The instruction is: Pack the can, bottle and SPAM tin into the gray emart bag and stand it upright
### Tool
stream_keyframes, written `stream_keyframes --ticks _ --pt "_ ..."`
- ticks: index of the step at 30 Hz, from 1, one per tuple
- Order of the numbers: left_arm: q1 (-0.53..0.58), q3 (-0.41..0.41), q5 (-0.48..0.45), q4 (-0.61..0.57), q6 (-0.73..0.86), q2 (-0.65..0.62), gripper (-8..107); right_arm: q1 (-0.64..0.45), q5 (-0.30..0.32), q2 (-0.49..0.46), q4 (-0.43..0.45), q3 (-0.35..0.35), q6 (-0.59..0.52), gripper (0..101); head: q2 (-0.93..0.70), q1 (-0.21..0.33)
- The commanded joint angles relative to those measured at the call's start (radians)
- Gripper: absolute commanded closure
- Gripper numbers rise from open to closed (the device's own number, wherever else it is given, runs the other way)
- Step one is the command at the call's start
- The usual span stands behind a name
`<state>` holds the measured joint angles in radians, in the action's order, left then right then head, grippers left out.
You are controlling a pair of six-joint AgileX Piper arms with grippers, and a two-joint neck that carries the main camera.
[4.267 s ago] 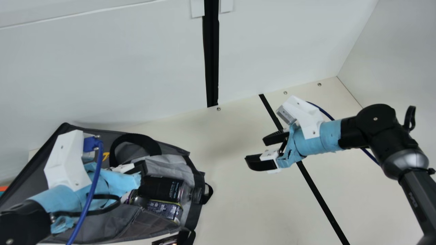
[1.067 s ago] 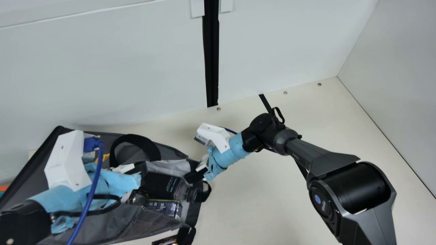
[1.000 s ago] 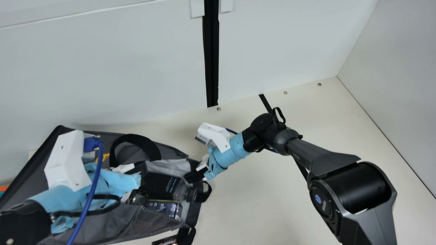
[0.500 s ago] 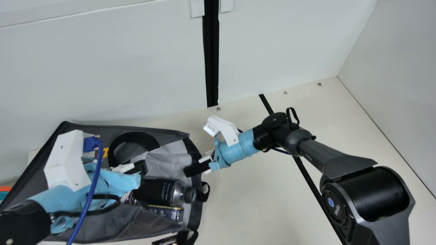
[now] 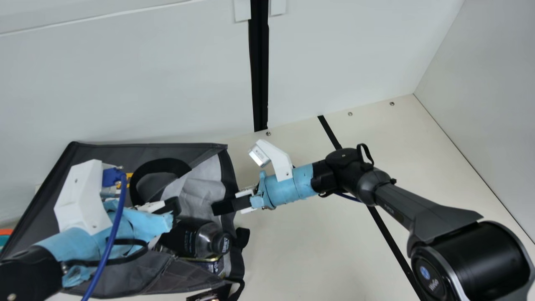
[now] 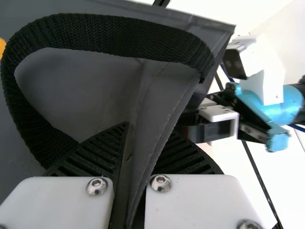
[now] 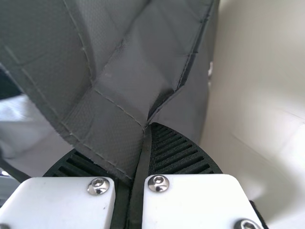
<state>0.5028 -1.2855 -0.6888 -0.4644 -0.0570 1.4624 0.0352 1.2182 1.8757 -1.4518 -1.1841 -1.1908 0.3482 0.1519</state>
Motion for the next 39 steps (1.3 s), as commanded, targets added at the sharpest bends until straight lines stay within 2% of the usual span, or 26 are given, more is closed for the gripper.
stream_keyframes --ticks 1,9,20,29,39 --pt "0.0 0.012 -0.002 -0.001 0.002 -0.017 107 0.001 0.002 -0.021 -0.018 0.01 0.006 101 0.001 0.023" --pt "0.007 -0.017 0.023 -0.015 0.006 -0.006 107 -0.011 0.002 -0.089 -0.052 0.034 0.031 101 0.001 0.023" --pt "0.016 -0.098 0.044 0.014 -0.028 0.013 107 -0.031 0.002 -0.165 -0.105 0.021 0.085 101 0.001 0.023" --pt "0.025 -0.198 0.029 0.071 -0.067 0.03 107 -0.04 0.002 -0.233 -0.167 -0.021 0.166 101 0.001 0.023" --pt "0.033 -0.334 0.016 0.13 -0.109 0.059 107 -0.059 0.002 -0.287 -0.229 -0.106 0.256 101 0.001 0.023"
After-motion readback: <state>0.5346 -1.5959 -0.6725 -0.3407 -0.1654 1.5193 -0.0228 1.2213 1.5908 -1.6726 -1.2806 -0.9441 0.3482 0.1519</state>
